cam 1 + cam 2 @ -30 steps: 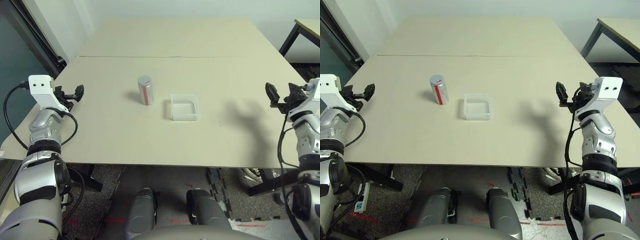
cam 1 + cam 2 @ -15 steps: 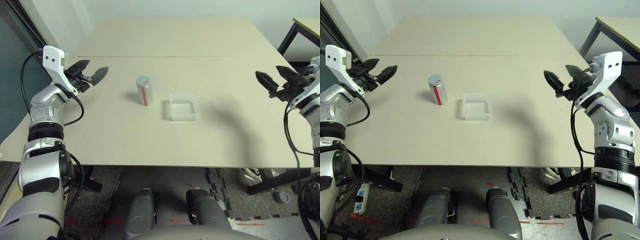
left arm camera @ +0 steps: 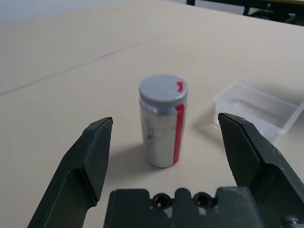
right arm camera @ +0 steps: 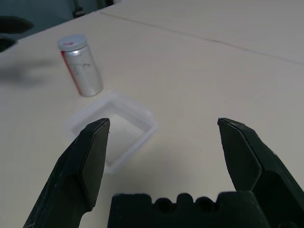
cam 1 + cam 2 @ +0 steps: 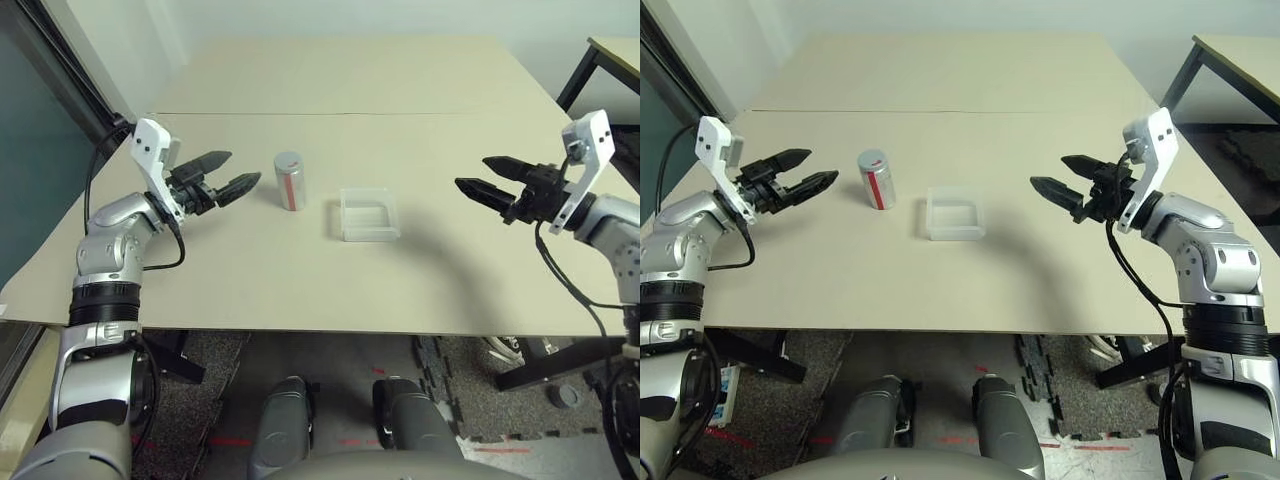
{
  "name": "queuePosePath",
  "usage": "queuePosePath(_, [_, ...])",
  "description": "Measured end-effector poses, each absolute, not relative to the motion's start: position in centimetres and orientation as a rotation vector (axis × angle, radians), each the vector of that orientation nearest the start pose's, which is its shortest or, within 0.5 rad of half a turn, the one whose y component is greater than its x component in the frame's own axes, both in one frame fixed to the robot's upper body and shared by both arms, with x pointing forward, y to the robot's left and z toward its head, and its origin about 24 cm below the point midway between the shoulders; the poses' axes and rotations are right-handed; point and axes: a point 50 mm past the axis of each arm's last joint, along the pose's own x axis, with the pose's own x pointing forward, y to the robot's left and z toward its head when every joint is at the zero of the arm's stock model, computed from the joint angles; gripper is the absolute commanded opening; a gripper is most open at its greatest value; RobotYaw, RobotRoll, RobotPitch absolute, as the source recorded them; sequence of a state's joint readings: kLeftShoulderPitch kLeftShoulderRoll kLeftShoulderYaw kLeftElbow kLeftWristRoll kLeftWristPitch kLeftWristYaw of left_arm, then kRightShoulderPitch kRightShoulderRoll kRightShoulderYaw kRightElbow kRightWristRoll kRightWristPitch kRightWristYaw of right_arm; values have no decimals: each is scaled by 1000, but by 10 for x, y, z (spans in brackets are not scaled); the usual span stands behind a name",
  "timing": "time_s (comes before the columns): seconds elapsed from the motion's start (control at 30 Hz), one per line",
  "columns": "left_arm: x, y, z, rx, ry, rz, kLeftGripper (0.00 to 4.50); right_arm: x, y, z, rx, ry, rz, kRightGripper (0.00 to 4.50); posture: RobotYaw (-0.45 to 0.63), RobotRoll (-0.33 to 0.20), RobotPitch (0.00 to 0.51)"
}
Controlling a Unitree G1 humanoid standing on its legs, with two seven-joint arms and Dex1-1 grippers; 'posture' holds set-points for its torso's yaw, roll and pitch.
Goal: Pour the medicine from the bottle into the box.
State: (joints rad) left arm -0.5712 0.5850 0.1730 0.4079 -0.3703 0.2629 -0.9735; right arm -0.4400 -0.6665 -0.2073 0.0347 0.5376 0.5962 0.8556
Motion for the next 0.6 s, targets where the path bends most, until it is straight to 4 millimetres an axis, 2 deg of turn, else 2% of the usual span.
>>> queuePosePath(0.3, [339, 247, 127, 53, 83, -717, 4463, 292, -227, 171, 15, 138, 822, 4500, -30, 0, 98])
queuePosePath(0.6, [354, 241, 121, 54, 91, -712, 4463, 288, -216, 170, 17, 160, 871, 4500, -52, 0, 101])
